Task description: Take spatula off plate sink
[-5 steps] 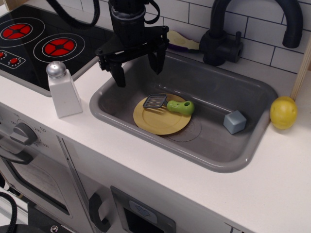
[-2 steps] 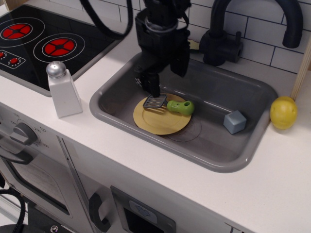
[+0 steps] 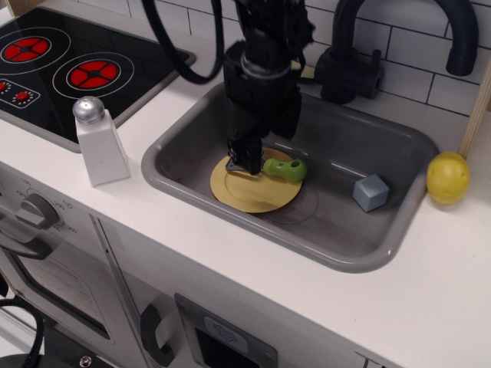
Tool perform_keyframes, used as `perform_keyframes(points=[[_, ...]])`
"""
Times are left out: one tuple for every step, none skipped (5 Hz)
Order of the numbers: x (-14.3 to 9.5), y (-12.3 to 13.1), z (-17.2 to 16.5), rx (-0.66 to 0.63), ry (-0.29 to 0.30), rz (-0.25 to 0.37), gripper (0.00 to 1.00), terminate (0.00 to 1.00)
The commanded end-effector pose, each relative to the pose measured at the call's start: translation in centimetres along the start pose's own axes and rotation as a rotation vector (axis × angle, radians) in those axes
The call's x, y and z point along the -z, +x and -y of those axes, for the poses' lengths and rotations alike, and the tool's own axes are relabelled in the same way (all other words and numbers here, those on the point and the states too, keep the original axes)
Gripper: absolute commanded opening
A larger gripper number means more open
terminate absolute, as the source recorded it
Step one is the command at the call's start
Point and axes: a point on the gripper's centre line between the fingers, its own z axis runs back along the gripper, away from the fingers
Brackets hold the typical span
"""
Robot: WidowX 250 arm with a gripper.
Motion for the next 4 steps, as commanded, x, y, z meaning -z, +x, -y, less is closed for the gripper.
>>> perform_keyframes(points=[[0.7,0.0,2.2,-0.013,-0.036,0.021,1.00,0.00],[1.3,-0.3,2.5,-0.033,-0.018,0.018,1.00,0.00],[2.0,-0.6,2.6,-0.036,-0.003,0.025,1.00,0.00],[2.4,-0.9,2.3,-0.023,0.017,0.035,1.00,0.00]])
